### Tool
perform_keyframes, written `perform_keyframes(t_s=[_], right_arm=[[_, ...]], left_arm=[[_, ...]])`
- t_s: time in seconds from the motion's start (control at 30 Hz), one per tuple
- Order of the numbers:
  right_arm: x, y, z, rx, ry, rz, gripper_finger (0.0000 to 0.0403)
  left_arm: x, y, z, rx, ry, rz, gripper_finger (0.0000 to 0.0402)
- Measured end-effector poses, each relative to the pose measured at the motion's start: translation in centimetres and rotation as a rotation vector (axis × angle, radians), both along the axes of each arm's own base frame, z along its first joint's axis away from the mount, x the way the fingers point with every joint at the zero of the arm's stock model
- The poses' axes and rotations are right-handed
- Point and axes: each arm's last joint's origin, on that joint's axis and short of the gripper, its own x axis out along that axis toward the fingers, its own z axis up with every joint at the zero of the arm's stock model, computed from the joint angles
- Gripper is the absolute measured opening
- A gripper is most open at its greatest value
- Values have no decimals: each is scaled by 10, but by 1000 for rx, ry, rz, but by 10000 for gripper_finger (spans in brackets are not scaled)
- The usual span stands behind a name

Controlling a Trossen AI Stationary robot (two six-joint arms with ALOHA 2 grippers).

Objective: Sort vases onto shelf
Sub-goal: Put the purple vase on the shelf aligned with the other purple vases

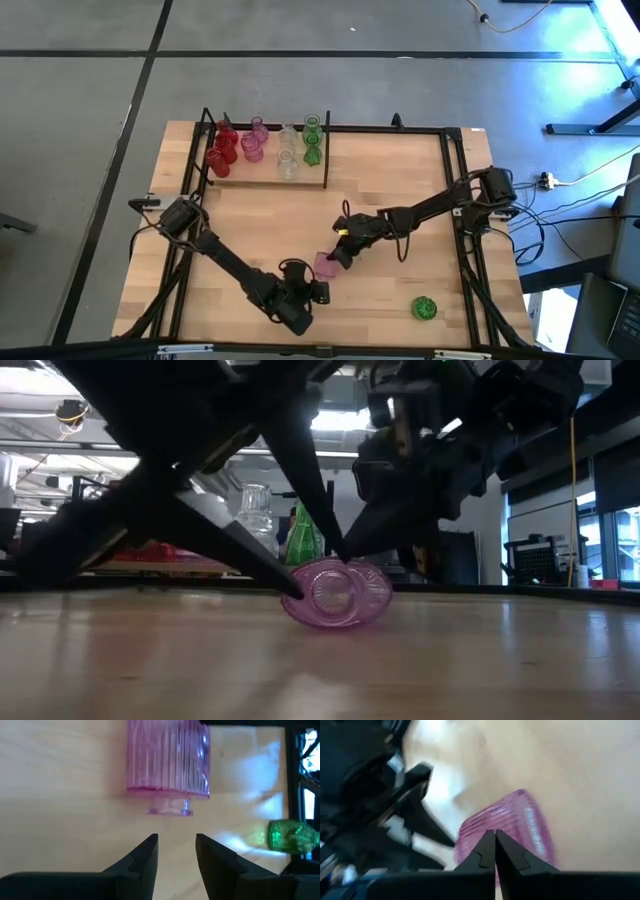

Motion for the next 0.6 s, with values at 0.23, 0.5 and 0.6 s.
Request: perform_keyframes(t_s=[0.23, 0.5, 0.6], right_arm=[[1, -7, -2, -57, 4, -90, 0], [5, -15, 3, -8, -38, -67, 0], [4, -19, 11, -25, -64, -101, 0]], left_arm=[[7, 12, 0, -4, 11, 25, 126], [-5, 4, -3, 4, 53, 42, 126], [-13, -4, -4, 10, 69, 22, 126]])
